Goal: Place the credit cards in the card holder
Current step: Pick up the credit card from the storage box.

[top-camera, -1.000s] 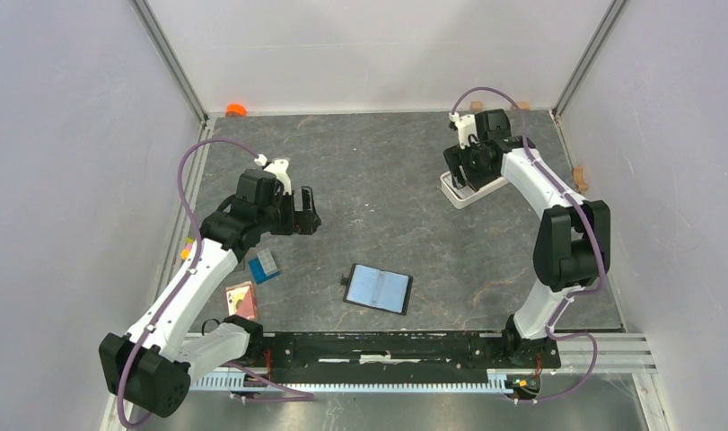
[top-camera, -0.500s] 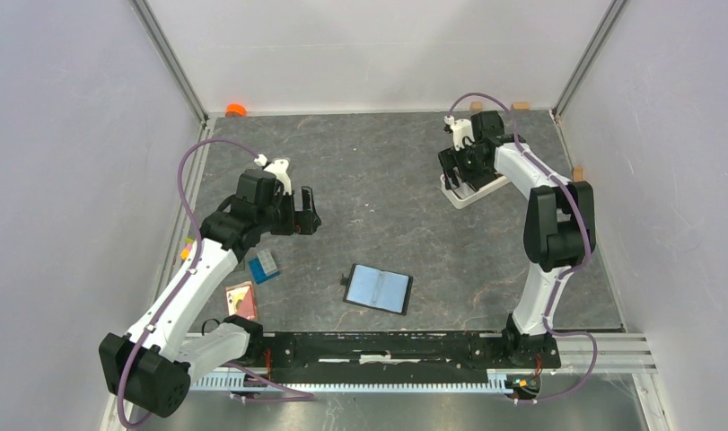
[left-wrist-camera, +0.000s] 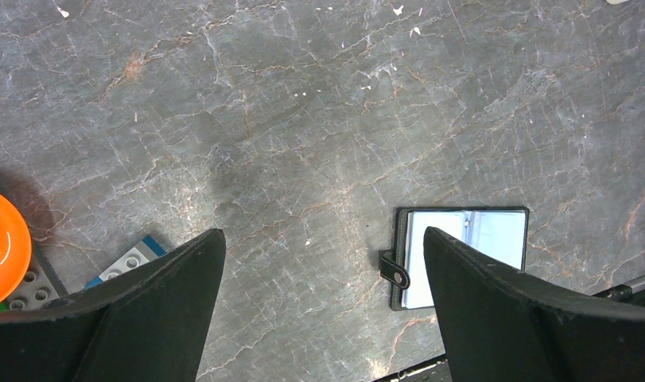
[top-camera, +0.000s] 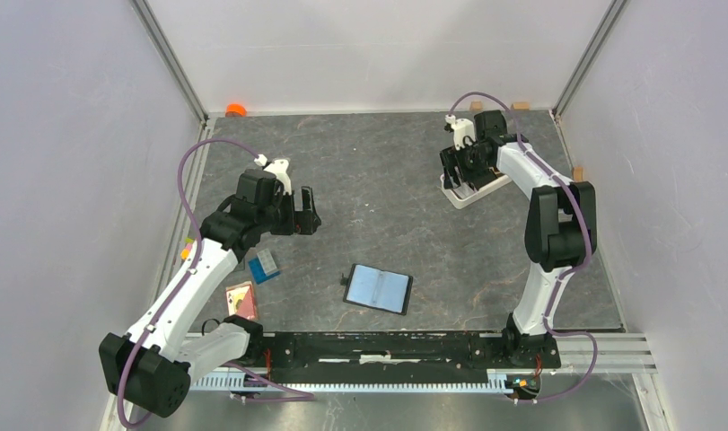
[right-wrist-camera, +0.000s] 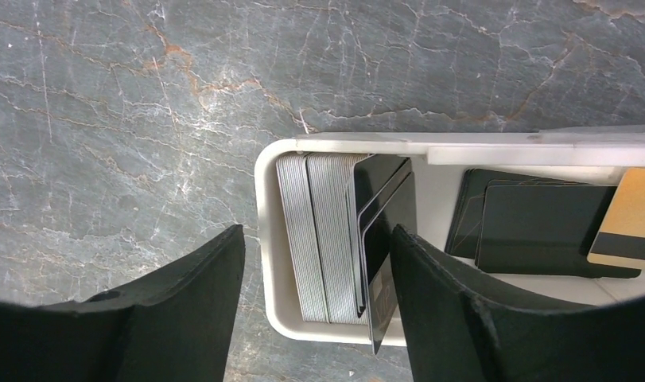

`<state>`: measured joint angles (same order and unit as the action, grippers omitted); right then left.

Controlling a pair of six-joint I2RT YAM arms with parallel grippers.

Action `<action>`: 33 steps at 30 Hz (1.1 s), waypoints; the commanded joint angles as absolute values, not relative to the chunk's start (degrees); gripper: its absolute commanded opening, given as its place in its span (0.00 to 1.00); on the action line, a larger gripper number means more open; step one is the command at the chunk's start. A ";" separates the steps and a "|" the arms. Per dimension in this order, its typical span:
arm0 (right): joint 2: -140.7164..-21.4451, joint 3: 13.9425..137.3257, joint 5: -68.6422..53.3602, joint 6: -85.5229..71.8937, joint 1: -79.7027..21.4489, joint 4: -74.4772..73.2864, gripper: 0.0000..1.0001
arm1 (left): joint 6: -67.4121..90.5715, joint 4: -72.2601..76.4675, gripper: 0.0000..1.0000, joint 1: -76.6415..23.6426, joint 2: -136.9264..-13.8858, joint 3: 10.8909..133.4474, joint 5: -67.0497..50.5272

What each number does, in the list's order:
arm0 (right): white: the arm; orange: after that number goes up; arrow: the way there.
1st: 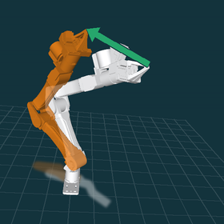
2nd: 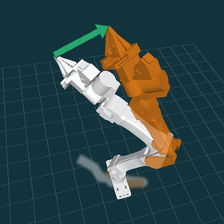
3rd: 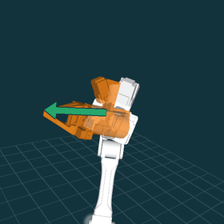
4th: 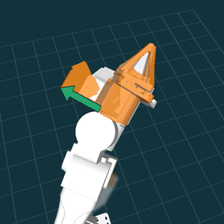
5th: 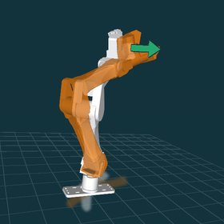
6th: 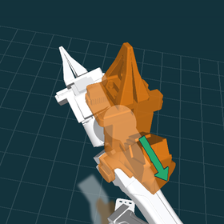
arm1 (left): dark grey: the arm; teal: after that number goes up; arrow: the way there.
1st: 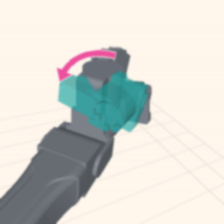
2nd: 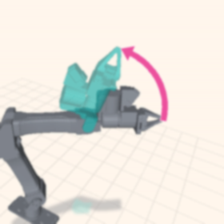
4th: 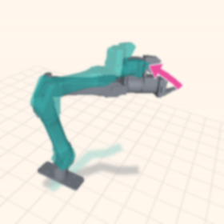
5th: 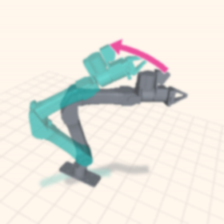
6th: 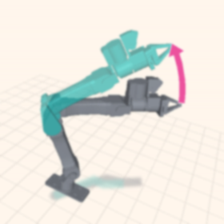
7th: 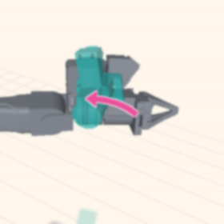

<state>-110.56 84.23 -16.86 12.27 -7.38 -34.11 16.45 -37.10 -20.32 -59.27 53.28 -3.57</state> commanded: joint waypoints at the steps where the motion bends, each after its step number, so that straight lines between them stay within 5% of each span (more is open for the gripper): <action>1: -107.77 85.21 -18.99 12.22 -7.56 -35.12 0.69 | 14.25 -34.89 1.00 -20.04 -59.27 53.26 -4.58; 14: -105.33 84.81 -19.05 11.69 -7.51 -35.06 0.63 | 14.24 -34.89 1.00 -20.02 -59.35 53.26 -4.57; 33: -103.19 85.90 -13.23 10.16 -7.60 -35.87 0.24 | 14.32 -34.85 1.00 -20.04 -59.57 53.26 -4.87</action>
